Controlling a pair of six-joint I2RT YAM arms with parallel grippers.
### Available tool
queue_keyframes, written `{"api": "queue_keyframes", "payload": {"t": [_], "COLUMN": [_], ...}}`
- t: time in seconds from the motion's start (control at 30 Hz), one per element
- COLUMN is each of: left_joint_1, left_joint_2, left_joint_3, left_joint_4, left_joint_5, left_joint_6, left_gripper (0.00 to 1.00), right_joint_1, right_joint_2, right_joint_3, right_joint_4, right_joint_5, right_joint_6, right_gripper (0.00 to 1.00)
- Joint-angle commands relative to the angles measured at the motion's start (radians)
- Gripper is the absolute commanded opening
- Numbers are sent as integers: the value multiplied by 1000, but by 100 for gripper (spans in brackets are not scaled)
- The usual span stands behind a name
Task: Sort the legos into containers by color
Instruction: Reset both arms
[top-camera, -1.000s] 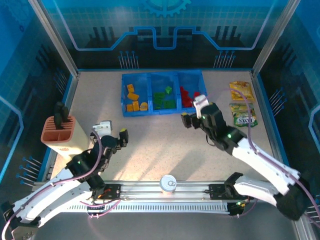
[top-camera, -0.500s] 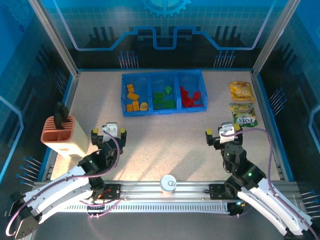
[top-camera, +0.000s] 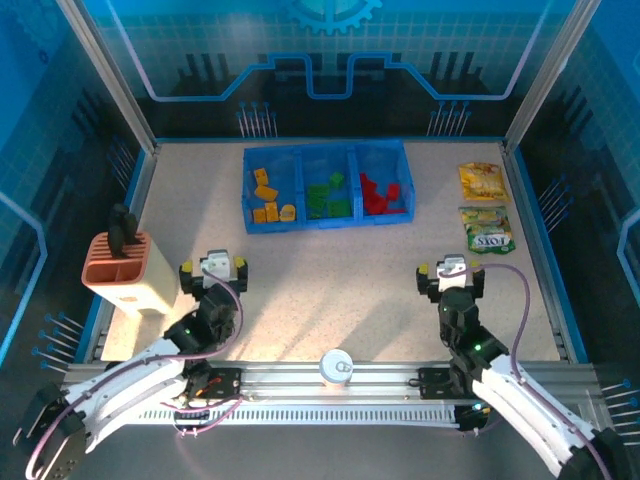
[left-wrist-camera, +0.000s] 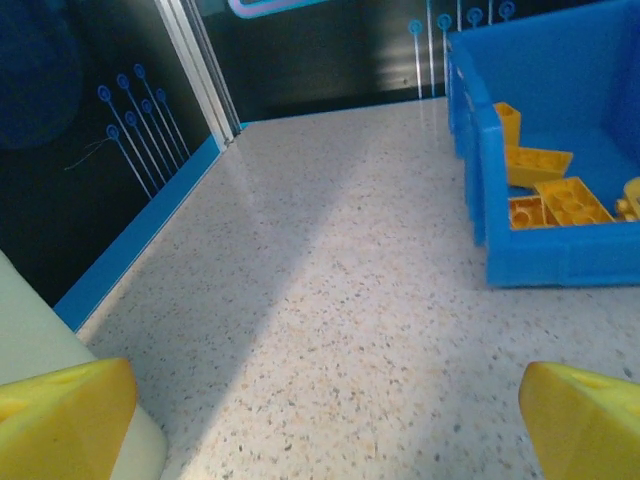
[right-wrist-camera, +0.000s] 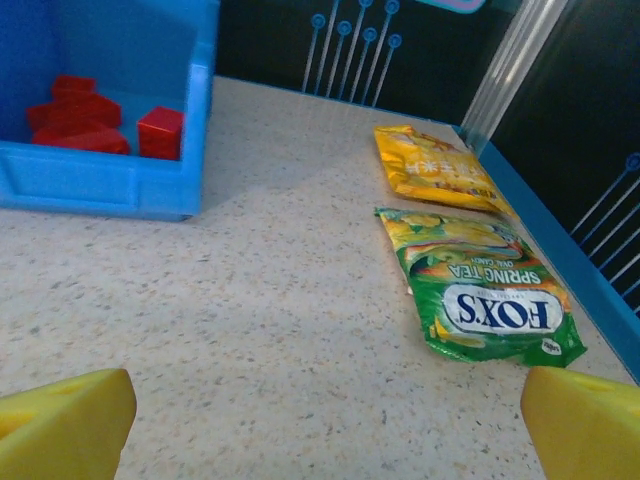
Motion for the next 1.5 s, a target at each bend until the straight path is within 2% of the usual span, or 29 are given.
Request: {"api": "queue_keyframes", "payload": {"t": [0.0,0.07,0.1,0.17,0.3,0.37,0.43,0.47,0.5,0.57,0.63,0.73,0.8,0.9,1.0,1.03,1.07,1.1,1.17,1.47], "left_joint_1": [149,272,315,356,358,360,354,354,356,381,400,480,472,492,551,591,613,612,612,610], "left_joint_2": [51,139,189,322,541,641,714,734,751,830,931,938,963,927,897,889,885,890,889,887], "left_joint_3": [-72,-66,-56,-25,32,28,25,21,21,17,70,62,102,153,251,275,272,271,271,267], "left_joint_4": [345,415,446,543,728,884,1001,1034,1058,1122,1124,1118,1089,948,713,652,647,660,657,664], "left_joint_5": [194,289,324,393,403,403,407,422,437,548,651,704,702,701,764,826,863,858,858,861], "left_joint_6": [26,-47,-70,-41,34,56,109,131,144,165,194,102,135,100,37,5,-9,-4,-5,-4], "left_gripper": [99,99,99,99,99,99,99,99,99,99,99,99,99,99,99,99,99,99,99,99], "right_joint_1": [-204,-347,-377,-379,-332,-321,-290,-237,-229,-245,-239,-238,-231,-233,-269,-306,-365,-401,-373,-372], "right_joint_2": [114,273,356,552,917,1077,1130,1170,1178,1142,1165,1165,1186,1174,1132,1120,1109,1099,1108,1108], "right_joint_3": [-39,-39,-38,-29,2,76,163,205,213,210,206,189,173,188,278,352,376,364,370,367], "right_joint_4": [362,508,591,800,1178,1221,1111,1119,1129,1063,1114,1137,1198,1154,937,778,692,702,708,712], "right_joint_5": [-203,-346,-376,-399,-395,-396,-476,-378,-361,-387,-377,-393,-396,-391,-384,-418,-528,-594,-548,-548], "right_joint_6": [60,132,148,121,34,17,-62,-112,-127,-96,-113,-115,-132,-126,-73,-36,3,30,8,5], "right_gripper": [100,100,100,100,100,100,100,100,100,100,100,100,100,100,100,100,100,100,100,100]}}
